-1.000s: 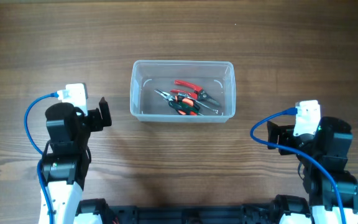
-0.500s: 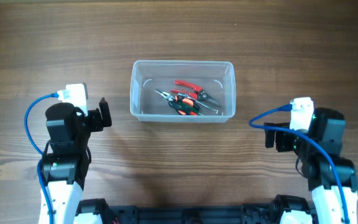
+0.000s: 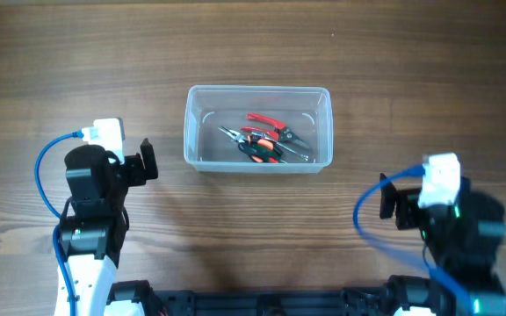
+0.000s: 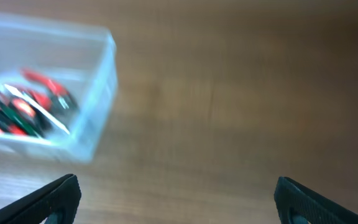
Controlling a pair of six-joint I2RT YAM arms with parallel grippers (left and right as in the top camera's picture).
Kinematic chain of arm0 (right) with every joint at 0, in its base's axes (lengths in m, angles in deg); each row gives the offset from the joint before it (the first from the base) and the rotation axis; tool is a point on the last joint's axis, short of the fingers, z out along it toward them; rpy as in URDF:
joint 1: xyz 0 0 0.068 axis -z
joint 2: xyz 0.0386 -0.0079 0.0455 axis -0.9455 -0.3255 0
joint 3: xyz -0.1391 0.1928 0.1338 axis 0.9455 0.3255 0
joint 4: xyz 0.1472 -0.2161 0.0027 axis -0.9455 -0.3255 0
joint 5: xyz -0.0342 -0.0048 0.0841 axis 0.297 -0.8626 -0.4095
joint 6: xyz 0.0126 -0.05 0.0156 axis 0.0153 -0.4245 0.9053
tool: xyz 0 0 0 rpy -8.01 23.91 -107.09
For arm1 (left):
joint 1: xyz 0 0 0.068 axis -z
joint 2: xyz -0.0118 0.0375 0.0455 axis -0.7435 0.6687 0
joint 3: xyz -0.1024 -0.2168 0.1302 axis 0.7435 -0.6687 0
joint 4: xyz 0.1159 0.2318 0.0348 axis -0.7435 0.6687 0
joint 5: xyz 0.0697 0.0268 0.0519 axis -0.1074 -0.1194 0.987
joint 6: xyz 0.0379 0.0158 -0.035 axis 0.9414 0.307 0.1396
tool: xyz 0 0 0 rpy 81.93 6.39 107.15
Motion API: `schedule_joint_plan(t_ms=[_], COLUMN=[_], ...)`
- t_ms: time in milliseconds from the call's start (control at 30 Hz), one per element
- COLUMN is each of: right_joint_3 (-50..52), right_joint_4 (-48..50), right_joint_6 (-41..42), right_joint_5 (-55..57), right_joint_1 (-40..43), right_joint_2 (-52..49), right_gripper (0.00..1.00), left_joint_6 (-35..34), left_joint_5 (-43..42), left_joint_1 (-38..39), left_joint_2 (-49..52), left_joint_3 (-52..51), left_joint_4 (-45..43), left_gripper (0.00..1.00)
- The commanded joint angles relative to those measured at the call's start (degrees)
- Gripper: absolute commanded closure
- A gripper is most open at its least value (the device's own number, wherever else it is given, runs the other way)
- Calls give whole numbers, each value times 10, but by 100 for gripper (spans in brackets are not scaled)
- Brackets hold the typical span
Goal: Pack container
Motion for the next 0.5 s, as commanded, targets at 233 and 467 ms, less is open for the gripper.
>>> schedule_joint_plan(t_ms=[233,467], right_joint_3=[148,276], right_joint_4=[206,449], right_joint_6=[0,-28], right_joint_5=[13,13], right_joint_1=[-50,-72], right_joint_2=[197,219], right_gripper=[0,0], left_joint_6=[11,11], left_joint_5=[2,2], left_joint_1=[1,1], left_joint_2=[1,1], left_joint_3=[-3,-3], left_joint_4=[-2,-2], left_gripper=[0,0])
